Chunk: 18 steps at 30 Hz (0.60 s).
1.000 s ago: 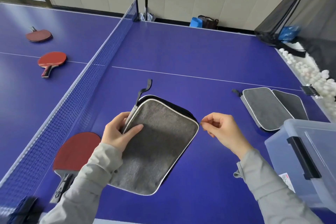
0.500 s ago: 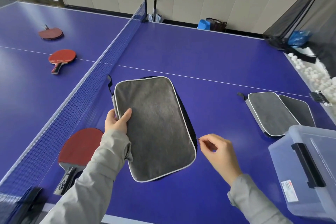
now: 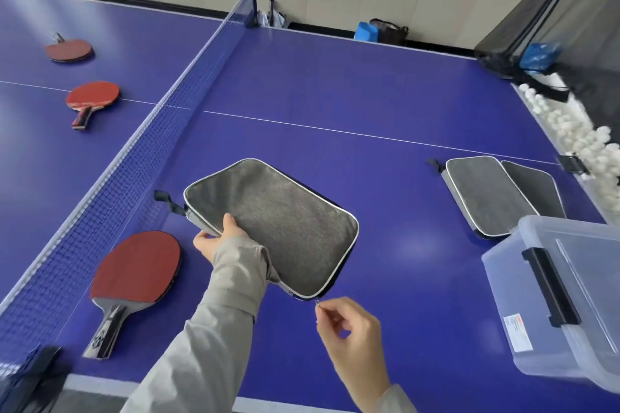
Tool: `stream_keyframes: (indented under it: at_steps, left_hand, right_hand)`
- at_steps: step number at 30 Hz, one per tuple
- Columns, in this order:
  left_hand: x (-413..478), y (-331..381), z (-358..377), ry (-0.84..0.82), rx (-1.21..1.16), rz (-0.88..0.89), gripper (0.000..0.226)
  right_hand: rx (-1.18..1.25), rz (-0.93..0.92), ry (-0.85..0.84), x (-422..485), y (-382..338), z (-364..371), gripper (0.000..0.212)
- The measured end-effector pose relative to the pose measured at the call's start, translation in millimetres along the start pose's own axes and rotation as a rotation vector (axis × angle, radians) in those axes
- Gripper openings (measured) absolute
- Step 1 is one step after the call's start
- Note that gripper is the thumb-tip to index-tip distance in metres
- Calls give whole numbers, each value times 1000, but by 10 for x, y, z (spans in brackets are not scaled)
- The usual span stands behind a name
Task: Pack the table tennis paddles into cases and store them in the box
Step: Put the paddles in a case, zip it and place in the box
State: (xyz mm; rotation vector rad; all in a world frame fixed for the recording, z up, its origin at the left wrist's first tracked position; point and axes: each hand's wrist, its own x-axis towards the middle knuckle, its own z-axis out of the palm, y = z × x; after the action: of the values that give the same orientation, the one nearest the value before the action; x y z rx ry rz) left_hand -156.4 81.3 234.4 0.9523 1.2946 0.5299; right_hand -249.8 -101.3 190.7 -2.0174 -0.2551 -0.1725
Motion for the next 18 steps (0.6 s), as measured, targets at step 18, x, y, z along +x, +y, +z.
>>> stream_keyframes:
  at_steps: [18]
  left_hand:
    - [267,-303,-112,-566,146,-115,24]
  right_hand:
    - [601,624,133,592,238,-783,28]
